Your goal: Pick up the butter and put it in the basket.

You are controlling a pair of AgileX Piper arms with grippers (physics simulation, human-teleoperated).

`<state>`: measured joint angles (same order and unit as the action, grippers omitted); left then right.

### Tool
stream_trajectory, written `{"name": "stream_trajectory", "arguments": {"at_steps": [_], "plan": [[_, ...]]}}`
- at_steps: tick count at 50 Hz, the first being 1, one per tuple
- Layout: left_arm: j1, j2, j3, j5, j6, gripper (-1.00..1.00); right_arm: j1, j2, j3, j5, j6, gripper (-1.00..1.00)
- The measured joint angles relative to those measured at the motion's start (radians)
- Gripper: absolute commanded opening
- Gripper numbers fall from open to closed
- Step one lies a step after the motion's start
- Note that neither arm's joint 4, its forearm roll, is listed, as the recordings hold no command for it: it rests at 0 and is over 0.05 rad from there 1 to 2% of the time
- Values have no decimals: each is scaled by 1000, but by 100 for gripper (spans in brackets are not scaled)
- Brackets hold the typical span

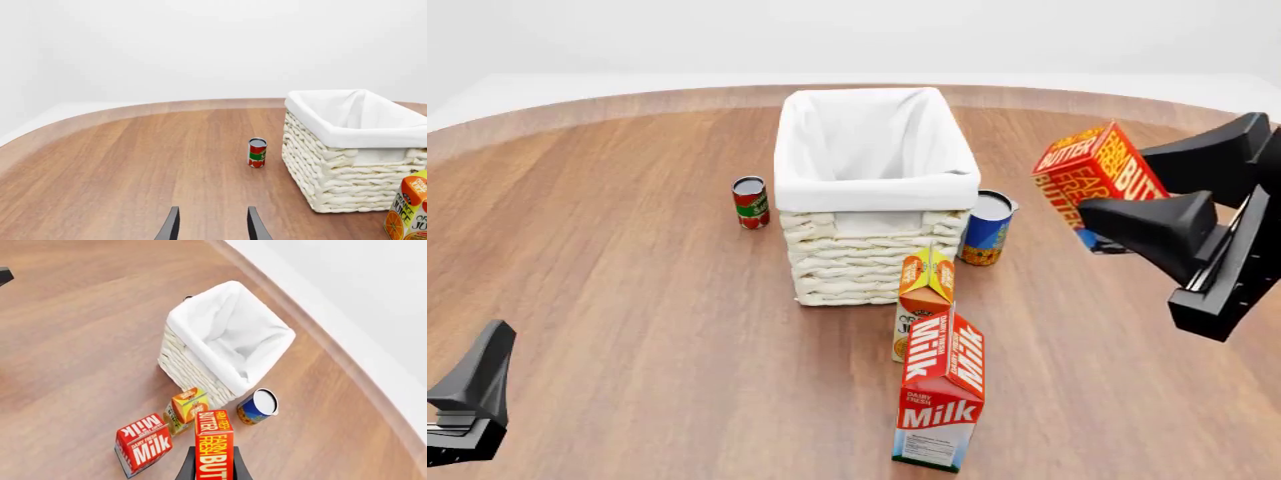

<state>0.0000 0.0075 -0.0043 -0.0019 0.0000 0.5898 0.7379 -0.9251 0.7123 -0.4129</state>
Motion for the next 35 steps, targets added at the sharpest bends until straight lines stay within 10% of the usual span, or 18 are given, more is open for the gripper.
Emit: {"name": "stream_trajectory", "arguments": {"at_steps": [35], "plan": [[0,0,0,0,0,100,62,57,-107,12,-14,-100]]}}
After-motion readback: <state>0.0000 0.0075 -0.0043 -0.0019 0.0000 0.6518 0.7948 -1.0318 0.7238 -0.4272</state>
